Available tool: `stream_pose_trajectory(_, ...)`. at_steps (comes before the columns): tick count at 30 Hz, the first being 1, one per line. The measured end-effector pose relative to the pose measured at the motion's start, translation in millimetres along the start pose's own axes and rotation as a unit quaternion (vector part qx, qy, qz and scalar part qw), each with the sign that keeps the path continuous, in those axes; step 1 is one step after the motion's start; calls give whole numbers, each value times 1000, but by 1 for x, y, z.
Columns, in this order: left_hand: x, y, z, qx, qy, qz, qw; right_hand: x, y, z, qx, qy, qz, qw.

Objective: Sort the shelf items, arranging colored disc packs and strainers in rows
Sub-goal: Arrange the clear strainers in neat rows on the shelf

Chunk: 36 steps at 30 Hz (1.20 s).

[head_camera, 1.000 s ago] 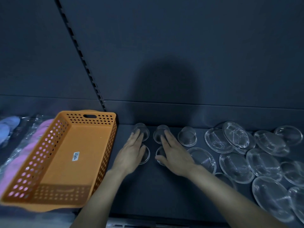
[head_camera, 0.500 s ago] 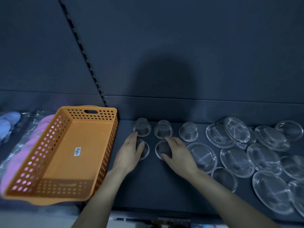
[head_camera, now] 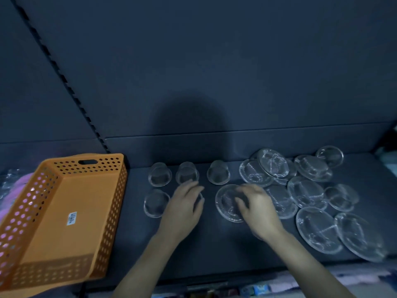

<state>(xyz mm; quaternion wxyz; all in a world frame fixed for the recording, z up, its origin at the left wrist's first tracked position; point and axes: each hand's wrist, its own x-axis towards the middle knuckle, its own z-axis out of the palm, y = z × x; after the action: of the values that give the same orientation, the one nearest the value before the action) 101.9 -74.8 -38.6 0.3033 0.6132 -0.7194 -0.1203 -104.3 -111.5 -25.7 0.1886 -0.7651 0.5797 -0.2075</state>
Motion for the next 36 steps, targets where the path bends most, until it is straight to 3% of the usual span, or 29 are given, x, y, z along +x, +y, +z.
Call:
stream_pose_trajectory(3,11,16,16,1,-41,47,998,-16,24,-9,-40,-24,30,998)
stream_pose_trajectory(9,26,34,53,30,-201,50,978,-40,47,-17,-53,-74,70,993)
stream_pose_trajectory(14,29,45,69,17,-217,43,975,-50,56,-28,-21,-80,76,994)
stream_pose_trajectory(20,49,60,78,13,-186,70,980,-57,68,-51,102,10,147,984)
stream_pose_trajectory(25,69,92,90,-3,-171,117,978,-56,82,-80,248,71,220,941)
stream_pose_trajectory(31,95,146,121,-26,-211,192,958,-57,125,-113,163,227,282,918)
stream_pose_trajectory(36,113,201,162,-41,-241,210,947,-66,161,-127,93,299,307,899)
